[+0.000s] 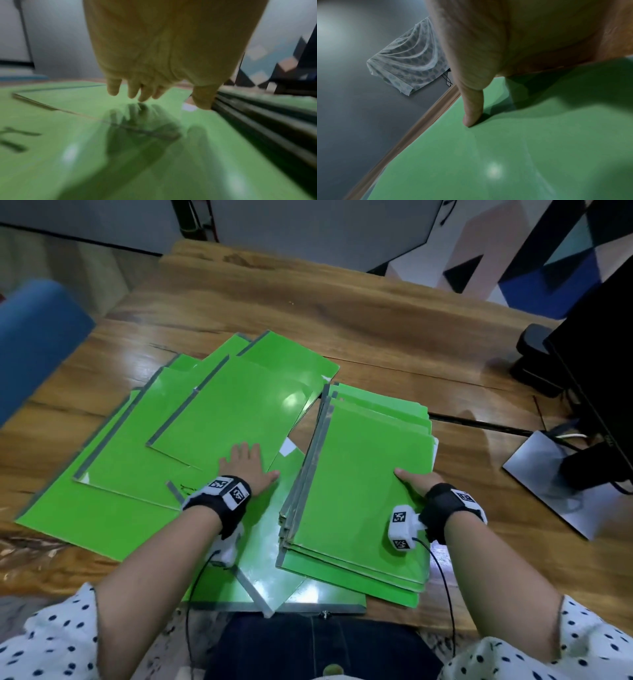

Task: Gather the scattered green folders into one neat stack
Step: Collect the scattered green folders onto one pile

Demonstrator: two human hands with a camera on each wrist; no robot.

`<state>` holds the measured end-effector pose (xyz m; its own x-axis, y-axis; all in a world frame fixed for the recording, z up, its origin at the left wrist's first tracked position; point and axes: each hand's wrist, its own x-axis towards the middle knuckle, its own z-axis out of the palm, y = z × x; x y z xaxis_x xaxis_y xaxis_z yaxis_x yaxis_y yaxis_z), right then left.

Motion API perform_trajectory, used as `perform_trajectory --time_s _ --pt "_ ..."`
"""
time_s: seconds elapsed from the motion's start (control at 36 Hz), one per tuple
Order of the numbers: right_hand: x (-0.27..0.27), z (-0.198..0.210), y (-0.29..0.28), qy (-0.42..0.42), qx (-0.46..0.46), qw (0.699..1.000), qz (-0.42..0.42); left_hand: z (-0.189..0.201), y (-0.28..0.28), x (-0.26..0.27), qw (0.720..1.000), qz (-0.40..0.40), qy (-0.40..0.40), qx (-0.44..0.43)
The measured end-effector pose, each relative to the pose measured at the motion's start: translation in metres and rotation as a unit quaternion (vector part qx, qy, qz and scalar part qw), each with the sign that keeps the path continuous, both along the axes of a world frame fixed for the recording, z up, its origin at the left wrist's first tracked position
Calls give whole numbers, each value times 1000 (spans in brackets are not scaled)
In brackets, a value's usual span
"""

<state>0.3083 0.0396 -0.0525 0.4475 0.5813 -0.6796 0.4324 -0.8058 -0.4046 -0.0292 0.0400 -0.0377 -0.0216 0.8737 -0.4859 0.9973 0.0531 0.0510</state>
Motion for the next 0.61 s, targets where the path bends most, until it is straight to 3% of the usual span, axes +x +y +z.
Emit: perform_trajectory --time_s 0.14,0.31,0.44,0.61 --pt "3 -2 2 -11 -8 1000 20 -10 -14 -12 996 -59 49 -41" --pt "3 0 4 -7 -18 999 32 8 -26 12 993 -102 -1 -63" --pt "4 -1 2 -7 -11 1000 24 21 7 -7 991 45 -129 -15" --pt "2 -4 0 -21 5 1000 21 4 36 -68 976 202 -80 33"
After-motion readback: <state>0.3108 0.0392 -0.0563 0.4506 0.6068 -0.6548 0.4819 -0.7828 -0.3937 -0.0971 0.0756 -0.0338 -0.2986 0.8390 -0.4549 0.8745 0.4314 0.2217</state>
